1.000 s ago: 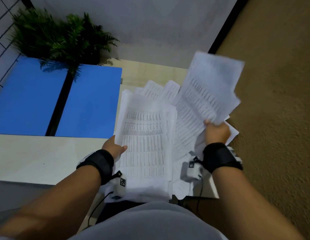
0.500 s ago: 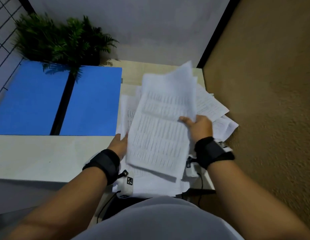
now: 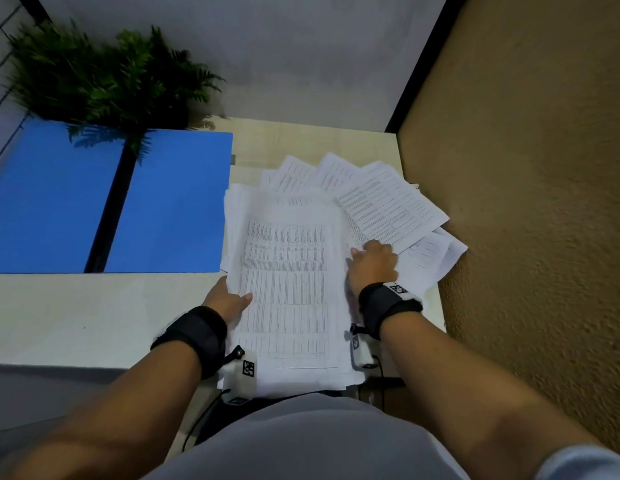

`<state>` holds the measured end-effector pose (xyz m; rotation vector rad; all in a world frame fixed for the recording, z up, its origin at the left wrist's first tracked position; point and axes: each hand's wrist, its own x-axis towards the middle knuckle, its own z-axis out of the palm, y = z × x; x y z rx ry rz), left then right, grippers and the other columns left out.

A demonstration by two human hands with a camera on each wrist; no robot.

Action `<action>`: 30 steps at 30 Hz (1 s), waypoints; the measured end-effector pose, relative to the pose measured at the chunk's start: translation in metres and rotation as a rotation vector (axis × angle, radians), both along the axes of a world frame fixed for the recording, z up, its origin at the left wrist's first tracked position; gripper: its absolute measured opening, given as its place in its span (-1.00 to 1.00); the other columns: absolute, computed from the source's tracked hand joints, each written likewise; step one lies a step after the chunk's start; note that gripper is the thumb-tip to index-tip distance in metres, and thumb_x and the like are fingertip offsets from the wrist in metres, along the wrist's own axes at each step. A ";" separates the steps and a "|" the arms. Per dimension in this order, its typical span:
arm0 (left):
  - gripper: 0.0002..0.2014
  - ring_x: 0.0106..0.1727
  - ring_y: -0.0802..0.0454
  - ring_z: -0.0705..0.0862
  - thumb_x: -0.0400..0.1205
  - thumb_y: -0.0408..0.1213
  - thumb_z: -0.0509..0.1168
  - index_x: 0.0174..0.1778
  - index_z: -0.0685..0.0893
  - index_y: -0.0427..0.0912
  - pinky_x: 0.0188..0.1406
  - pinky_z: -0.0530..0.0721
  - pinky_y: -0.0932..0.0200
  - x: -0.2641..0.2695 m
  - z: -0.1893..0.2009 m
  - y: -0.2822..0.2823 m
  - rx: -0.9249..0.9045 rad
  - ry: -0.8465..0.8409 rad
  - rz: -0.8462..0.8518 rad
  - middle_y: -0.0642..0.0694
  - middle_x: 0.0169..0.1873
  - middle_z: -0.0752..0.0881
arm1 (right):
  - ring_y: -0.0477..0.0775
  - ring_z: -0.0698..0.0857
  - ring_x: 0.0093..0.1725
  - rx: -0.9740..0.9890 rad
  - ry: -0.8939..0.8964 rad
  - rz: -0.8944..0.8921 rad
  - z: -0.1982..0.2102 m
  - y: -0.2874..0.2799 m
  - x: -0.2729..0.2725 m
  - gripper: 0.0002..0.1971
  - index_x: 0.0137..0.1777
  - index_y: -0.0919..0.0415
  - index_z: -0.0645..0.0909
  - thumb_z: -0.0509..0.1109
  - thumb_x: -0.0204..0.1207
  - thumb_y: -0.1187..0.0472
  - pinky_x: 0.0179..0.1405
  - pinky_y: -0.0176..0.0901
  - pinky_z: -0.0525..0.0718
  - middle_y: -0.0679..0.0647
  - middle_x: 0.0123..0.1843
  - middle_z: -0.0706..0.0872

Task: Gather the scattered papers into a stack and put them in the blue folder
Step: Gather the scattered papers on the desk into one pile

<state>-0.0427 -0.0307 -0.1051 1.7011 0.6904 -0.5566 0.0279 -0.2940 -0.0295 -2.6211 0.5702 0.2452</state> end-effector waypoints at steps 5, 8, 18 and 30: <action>-0.54 0.34 -0.16 0.67 0.68 -0.43 0.28 0.53 0.51 -0.10 0.47 0.52 -0.22 -0.012 0.010 -0.003 -0.103 -0.045 0.122 -0.11 0.30 0.73 | 0.10 0.59 -0.01 0.489 0.181 -0.096 -0.010 -0.034 0.003 -0.70 0.13 0.28 0.55 0.51 0.49 0.17 -0.01 -0.14 0.58 0.10 -0.02 0.59; -0.53 0.32 -0.15 0.64 0.71 -0.44 0.25 0.57 0.45 -0.15 0.42 0.53 -0.12 -0.012 0.006 -0.004 -0.097 -0.048 0.176 -0.14 0.33 0.69 | 0.07 0.57 -0.26 0.597 0.193 -0.135 -0.009 -0.037 0.009 -0.88 -0.22 0.29 0.59 0.47 0.50 0.36 -0.31 -0.27 0.52 0.09 -0.30 0.60; -0.55 0.37 -0.21 0.64 0.70 -0.44 0.28 0.54 0.47 -0.21 0.46 0.53 -0.19 -0.006 0.000 -0.001 -0.057 -0.020 0.163 -0.18 0.35 0.69 | 0.20 0.60 0.29 0.620 -0.076 -0.682 -0.015 -0.055 0.026 -0.51 0.40 0.27 0.37 0.41 0.50 0.31 0.31 -0.04 0.55 0.15 0.39 0.55; -0.50 0.25 -0.16 0.75 0.43 -0.26 0.40 0.31 0.62 0.13 0.38 0.62 -0.31 -0.006 -0.041 0.004 -0.064 -0.031 0.217 -0.03 0.20 0.80 | 0.14 0.60 -0.12 0.382 -0.379 -0.386 0.011 -0.079 0.035 -0.91 -0.17 0.29 0.56 0.42 0.50 0.32 -0.06 -0.16 0.58 0.20 -0.11 0.62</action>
